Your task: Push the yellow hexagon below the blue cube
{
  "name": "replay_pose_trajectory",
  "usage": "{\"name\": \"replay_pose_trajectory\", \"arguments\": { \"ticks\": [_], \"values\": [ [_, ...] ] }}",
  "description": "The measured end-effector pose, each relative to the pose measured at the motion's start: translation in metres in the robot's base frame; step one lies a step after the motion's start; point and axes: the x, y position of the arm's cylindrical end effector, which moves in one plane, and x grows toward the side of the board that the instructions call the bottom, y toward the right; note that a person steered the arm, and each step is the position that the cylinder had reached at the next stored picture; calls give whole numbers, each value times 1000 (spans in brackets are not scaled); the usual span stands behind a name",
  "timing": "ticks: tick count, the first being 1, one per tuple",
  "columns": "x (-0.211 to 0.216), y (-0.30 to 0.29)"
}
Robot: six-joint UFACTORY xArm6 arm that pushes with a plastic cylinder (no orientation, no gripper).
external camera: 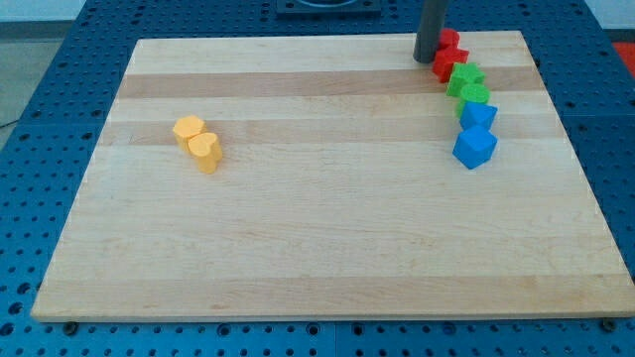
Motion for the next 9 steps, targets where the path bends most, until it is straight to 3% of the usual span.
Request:
{"name": "replay_pose_trajectory", "arguments": {
  "ticks": [2,3,4,5,7,9],
  "values": [
    [9,-205],
    [41,-319],
    [109,-352],
    [150,-338],
    [176,-245],
    [162,-298]
  ]
}}
